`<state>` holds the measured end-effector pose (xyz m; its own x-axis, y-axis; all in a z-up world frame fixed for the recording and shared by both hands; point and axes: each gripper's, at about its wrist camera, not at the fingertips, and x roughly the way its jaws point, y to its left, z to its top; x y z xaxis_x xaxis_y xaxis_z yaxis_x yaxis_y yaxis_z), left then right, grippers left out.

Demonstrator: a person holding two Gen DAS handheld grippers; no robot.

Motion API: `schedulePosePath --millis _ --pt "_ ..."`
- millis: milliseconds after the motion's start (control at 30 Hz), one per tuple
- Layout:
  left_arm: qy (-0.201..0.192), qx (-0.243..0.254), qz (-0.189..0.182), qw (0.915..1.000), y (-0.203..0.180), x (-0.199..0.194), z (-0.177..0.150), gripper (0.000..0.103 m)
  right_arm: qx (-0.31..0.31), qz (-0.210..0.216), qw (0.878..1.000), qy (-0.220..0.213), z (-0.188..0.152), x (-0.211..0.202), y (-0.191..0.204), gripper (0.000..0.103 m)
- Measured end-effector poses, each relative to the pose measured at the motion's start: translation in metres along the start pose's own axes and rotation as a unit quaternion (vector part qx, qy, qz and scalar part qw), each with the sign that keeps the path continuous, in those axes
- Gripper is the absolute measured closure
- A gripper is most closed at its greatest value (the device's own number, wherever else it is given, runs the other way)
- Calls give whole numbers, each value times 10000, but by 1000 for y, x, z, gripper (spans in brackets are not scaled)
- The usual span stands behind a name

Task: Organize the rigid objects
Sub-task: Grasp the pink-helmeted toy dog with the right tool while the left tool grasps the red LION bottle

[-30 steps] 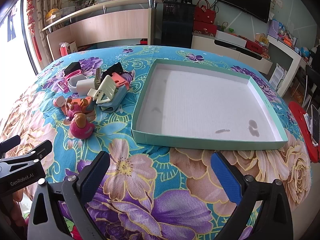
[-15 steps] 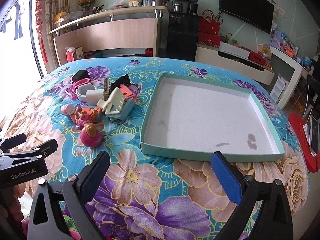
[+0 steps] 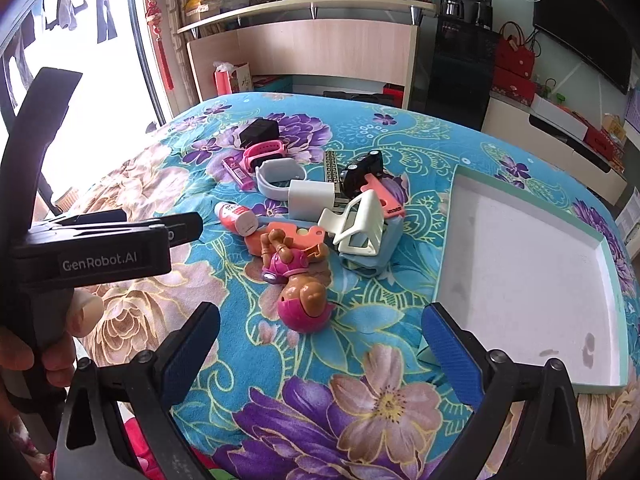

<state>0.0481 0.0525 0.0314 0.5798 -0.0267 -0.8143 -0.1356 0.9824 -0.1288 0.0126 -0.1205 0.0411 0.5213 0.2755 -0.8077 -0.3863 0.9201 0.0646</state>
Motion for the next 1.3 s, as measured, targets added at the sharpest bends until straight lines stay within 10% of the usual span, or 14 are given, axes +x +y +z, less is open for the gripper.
schedulePosePath --millis 333,1300 --pt "224 526 -295 9979 -16 43 10 0 -70 179 9990 397 6 46 2 4" --pt "93 676 -1378 9881 -9 62 14 24 87 579 9970 515 9 61 -3 60"
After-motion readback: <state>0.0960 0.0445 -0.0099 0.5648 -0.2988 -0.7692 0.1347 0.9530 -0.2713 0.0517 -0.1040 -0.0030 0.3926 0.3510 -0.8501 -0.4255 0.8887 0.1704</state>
